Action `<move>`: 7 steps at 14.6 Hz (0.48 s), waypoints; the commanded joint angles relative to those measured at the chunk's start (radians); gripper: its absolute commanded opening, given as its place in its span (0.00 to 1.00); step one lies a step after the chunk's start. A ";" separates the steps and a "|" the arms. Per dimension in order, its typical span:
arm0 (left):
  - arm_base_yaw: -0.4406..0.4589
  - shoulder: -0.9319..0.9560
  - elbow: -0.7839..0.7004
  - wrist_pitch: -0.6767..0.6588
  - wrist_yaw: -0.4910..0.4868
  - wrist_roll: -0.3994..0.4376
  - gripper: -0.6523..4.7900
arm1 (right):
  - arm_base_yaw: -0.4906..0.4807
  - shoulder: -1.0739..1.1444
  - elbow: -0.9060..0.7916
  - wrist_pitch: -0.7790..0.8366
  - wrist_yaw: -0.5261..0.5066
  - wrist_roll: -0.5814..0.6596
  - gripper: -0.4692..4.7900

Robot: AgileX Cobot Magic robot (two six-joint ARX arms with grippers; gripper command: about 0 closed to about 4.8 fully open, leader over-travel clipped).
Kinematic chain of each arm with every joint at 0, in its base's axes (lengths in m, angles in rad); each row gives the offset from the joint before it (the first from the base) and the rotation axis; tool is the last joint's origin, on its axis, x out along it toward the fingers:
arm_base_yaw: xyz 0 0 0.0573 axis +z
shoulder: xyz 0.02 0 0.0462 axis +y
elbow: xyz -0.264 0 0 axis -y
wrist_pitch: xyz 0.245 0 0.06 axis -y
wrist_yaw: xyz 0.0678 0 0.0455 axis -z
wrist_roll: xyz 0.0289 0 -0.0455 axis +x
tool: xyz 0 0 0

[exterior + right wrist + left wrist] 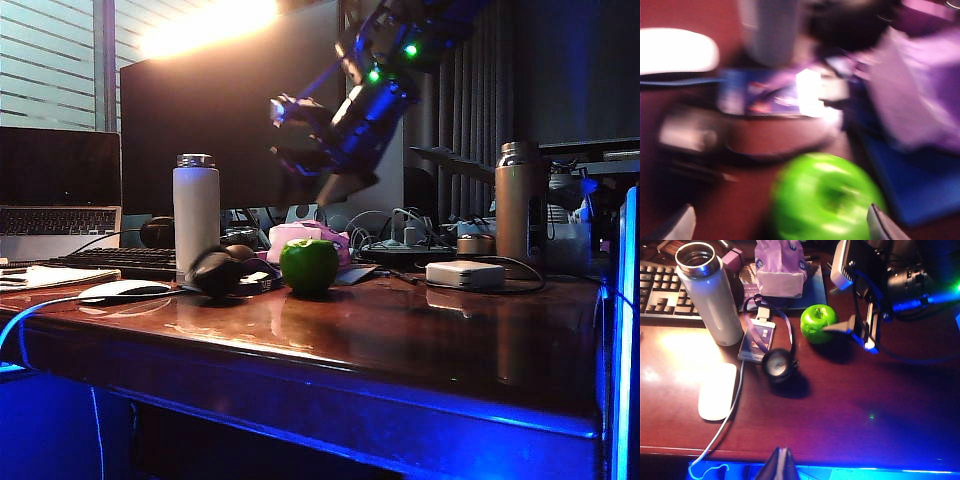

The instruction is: Stack the black thermos bottle cap from the table onto the green apple.

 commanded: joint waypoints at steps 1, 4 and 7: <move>0.000 -0.003 0.003 0.009 0.000 0.001 0.11 | 0.044 -0.006 0.003 0.004 -0.042 -0.037 1.00; 0.000 -0.003 0.003 0.006 0.000 0.001 0.11 | 0.086 -0.002 0.003 0.023 -0.046 -0.062 1.00; 0.000 -0.003 0.003 0.005 0.001 0.001 0.11 | 0.108 0.022 0.003 0.067 -0.023 -0.077 1.00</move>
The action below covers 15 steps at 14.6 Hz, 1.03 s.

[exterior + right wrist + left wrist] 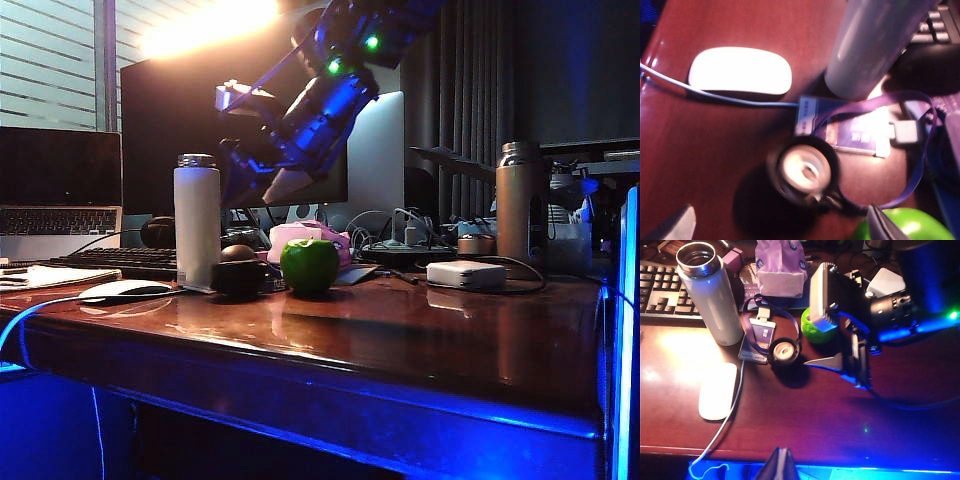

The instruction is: Stack the black thermos bottle cap from the table onto the green apple.

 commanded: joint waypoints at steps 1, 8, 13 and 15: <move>0.000 -0.003 0.003 0.005 0.000 0.000 0.11 | 0.014 0.024 0.003 0.044 0.032 -0.023 1.00; 0.000 -0.003 0.003 0.006 0.000 0.001 0.11 | 0.014 0.075 0.003 0.087 0.040 -0.096 1.00; 0.000 -0.003 0.003 0.005 0.000 0.000 0.11 | 0.016 0.118 0.004 0.174 0.038 -0.097 1.00; 0.000 -0.003 0.003 0.003 0.000 0.000 0.11 | 0.020 0.132 0.004 0.200 0.041 -0.098 1.00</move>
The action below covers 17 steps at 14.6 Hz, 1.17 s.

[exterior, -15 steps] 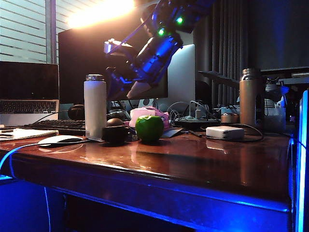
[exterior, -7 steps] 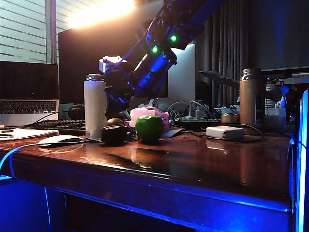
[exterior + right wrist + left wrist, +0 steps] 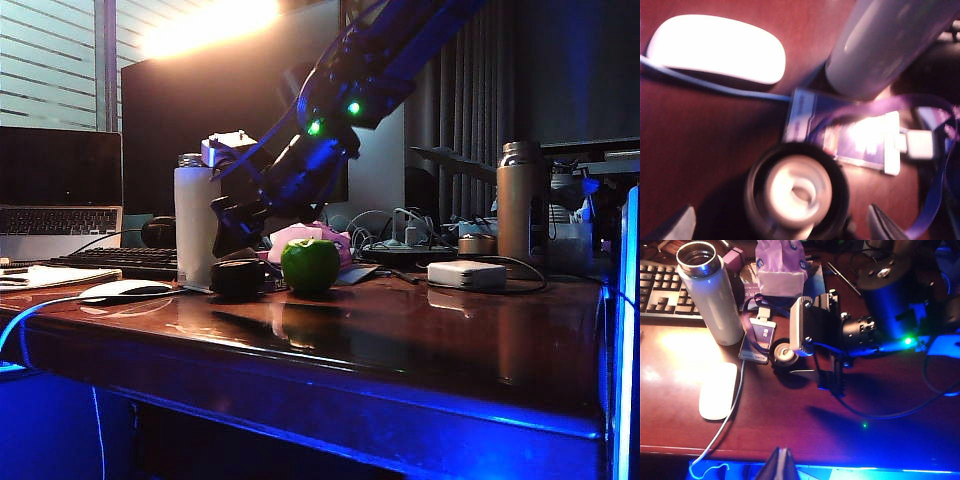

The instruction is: Stack the black thermos bottle cap from the table onto the green apple.

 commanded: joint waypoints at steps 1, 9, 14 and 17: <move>0.000 -0.003 0.003 -0.001 0.000 0.000 0.11 | 0.007 0.018 0.004 0.064 0.000 -0.003 1.00; 0.000 -0.003 0.003 -0.031 0.000 0.001 0.11 | 0.006 0.063 0.004 0.152 0.030 -0.001 1.00; 0.000 -0.003 0.003 -0.030 0.000 0.001 0.11 | 0.007 0.079 0.004 0.154 0.026 0.000 1.00; 0.000 -0.003 0.004 -0.030 0.001 0.001 0.11 | 0.007 0.082 0.004 0.153 0.026 0.000 1.00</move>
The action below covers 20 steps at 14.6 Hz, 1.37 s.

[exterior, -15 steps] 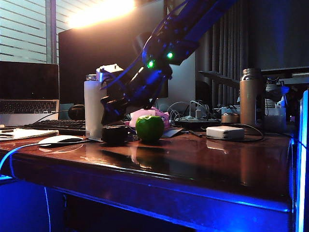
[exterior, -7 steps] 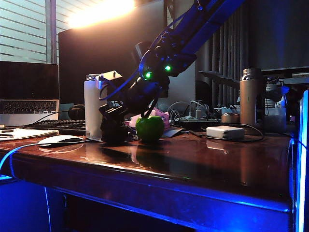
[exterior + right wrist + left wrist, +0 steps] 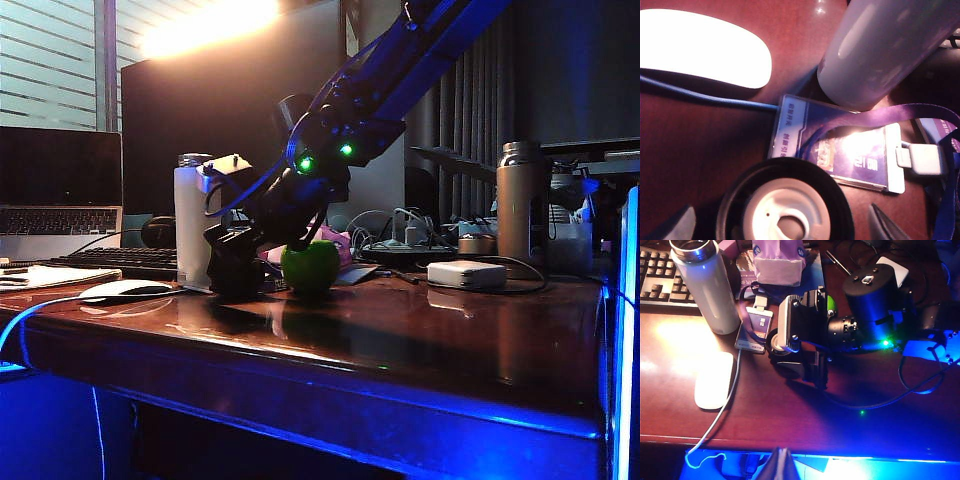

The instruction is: Stack the black thermos bottle cap from the table onto the green apple.

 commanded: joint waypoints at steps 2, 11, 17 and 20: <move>0.000 -0.003 0.004 0.007 0.001 0.000 0.11 | 0.002 0.011 0.005 0.011 -0.002 0.009 1.00; 0.000 -0.003 0.004 0.007 0.000 0.001 0.11 | 0.002 0.014 0.011 0.035 0.035 0.006 0.75; 0.000 -0.003 0.004 0.014 0.001 0.001 0.11 | -0.008 0.017 0.027 0.050 0.032 0.002 1.00; 0.000 -0.003 0.004 0.014 0.001 0.000 0.11 | -0.037 0.018 0.028 0.093 0.031 0.037 1.00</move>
